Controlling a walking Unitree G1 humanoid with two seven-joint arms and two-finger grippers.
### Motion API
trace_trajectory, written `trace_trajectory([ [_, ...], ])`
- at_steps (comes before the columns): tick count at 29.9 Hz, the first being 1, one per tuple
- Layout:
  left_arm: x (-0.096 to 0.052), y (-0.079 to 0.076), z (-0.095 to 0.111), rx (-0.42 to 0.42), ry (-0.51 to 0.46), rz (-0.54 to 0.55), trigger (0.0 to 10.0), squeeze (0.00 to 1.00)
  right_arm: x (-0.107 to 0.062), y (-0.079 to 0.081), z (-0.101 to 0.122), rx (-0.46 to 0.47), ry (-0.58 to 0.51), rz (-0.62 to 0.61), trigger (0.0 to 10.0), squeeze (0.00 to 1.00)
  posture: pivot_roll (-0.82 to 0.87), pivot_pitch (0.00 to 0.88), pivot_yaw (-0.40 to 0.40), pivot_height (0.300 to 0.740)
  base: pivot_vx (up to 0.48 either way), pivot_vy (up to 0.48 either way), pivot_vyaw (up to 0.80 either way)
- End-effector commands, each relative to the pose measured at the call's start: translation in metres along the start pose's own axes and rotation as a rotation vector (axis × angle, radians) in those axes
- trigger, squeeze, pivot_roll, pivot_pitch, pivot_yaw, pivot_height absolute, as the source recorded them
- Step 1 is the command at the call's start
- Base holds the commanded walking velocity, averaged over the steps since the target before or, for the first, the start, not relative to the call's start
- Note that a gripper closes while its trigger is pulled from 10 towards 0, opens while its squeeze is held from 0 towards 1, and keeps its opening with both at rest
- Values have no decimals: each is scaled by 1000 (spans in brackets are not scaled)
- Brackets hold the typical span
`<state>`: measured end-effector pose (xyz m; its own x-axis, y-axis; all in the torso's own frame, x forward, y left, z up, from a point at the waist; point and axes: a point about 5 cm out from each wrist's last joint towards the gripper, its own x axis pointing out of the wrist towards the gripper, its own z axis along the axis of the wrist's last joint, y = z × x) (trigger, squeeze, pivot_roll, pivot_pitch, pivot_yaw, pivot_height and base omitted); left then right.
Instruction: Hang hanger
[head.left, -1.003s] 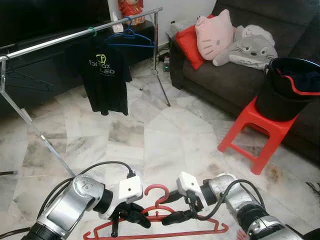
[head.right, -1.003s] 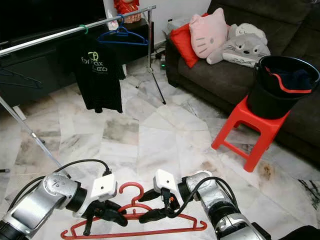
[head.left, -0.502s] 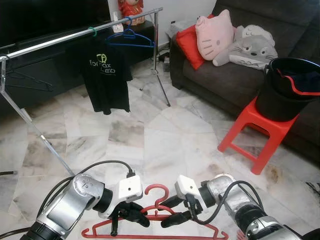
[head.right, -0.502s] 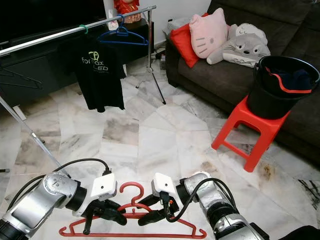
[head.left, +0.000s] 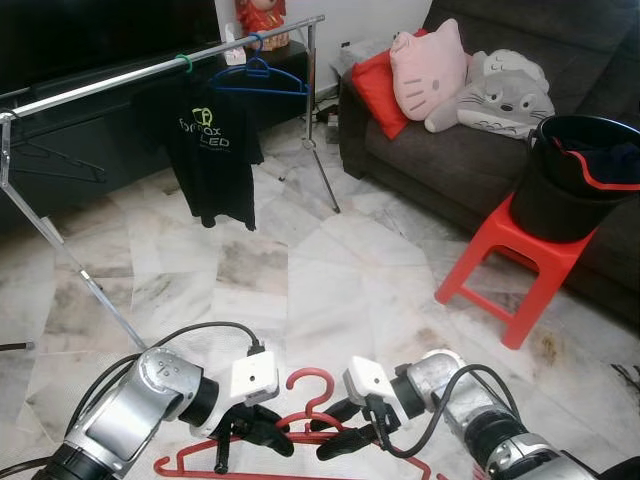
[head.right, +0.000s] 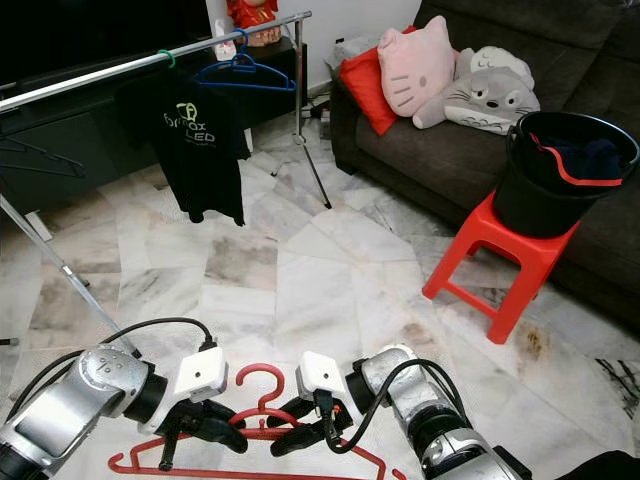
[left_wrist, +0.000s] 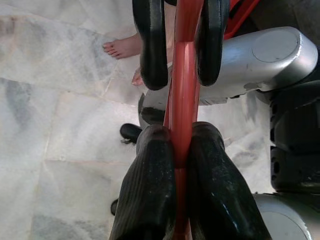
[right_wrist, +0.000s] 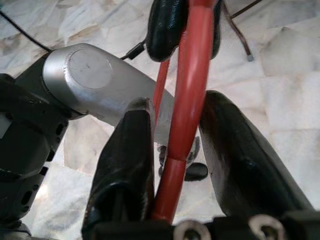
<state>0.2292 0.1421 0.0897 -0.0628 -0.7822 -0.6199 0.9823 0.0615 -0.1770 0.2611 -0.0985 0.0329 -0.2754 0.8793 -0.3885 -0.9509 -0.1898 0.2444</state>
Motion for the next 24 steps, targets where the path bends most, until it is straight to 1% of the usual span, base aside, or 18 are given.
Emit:
trace_trajectory([
  [1,3,-14,10,59,-71,-131,10000,1000,-17,-5,-5,48,-19,-117,0,0,51,0,-32,740,0,0,0],
  [8,2,-17,11,54,-84,-155,10000,1000,-16,-5,-5,44,-20,-118,0,0,51,0,-33,740,0,0,0],
  [14,-5,-20,8,53,-71,-176,10000,1000,-16,-4,-6,50,-20,-129,0,0,56,0,-33,740,0,0,0],
  [16,-7,-20,7,57,-63,-170,10000,1000,-16,-4,-7,55,-19,-130,0,0,56,0,-33,740,0,0,0],
  [17,-9,-18,6,67,-50,-146,10000,1000,-16,-2,-11,62,-2,-135,0,0,58,0,-34,740,0,0,0],
  [18,-9,-18,6,67,-50,-146,10000,1000,-16,-2,-11,62,-2,-135,0,0,58,0,-34,740,0,0,0],
  [19,-11,-15,6,78,-42,-113,10000,1000,-17,-1,-16,74,14,-147,0,0,58,0,-35,740,0,0,0],
  [21,-12,-14,6,81,-41,-104,10000,1000,-18,0,-17,78,18,-151,0,0,58,0,-35,740,0,0,0],
  [23,-20,-10,9,71,-60,-67,10000,1000,-21,3,-29,124,36,-199,0,0,58,0,-34,740,0,0,0],
  [24,-22,-9,9,67,-67,-60,10000,1000,-21,4,-32,132,46,-211,0,0,57,0,-33,740,0,0,0],
])
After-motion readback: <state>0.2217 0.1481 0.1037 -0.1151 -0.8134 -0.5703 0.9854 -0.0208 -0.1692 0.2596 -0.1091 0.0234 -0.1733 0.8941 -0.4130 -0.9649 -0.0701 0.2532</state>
